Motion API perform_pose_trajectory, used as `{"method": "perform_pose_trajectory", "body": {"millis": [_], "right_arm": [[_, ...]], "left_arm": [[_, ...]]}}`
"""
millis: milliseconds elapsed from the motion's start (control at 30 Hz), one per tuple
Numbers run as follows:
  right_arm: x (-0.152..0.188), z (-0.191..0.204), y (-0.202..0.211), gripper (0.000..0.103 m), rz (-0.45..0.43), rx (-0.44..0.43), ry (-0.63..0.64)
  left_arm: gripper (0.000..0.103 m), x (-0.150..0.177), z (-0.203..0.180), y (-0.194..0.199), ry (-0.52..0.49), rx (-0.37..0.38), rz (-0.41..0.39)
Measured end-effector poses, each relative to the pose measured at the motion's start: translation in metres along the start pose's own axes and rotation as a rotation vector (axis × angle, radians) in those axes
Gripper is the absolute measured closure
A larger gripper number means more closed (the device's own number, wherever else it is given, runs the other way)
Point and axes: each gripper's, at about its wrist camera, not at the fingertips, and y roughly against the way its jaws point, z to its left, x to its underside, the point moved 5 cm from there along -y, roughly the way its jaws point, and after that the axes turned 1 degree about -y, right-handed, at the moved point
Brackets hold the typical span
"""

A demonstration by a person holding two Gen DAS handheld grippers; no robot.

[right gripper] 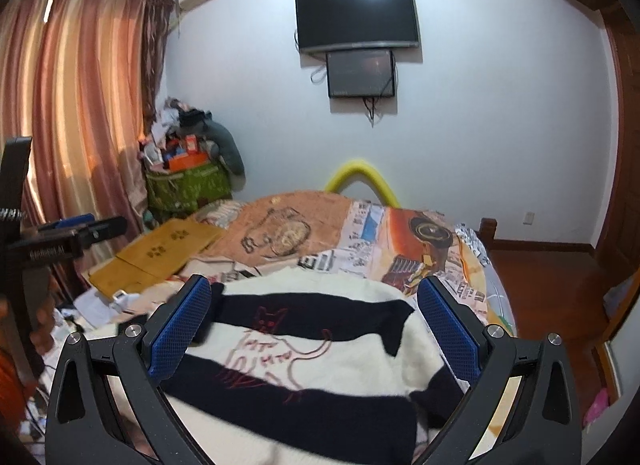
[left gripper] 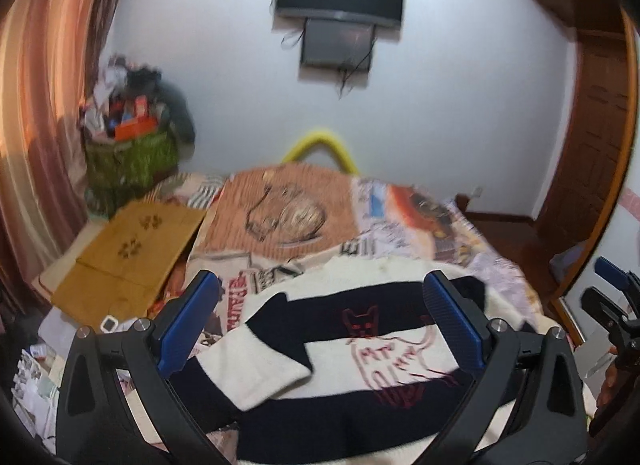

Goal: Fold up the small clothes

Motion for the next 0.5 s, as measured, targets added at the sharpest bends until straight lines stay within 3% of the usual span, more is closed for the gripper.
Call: {"method": "perform_pose_trajectory", "body": {"millis": [367, 500], "right_arm": [[0.021, -0.068, -0.123, 0.001, 0.257, 0.003, -0.037], [0.032, -0.095, -0.167, 0.001, 0.359, -0.009, -0.097]], "left_arm": [[0.000, 0.024, 0.056, -0.181, -0.042, -0.125, 0.339], [0.000, 0.046, 0.070, -0.233, -0.007, -0.111, 0.461]]}}
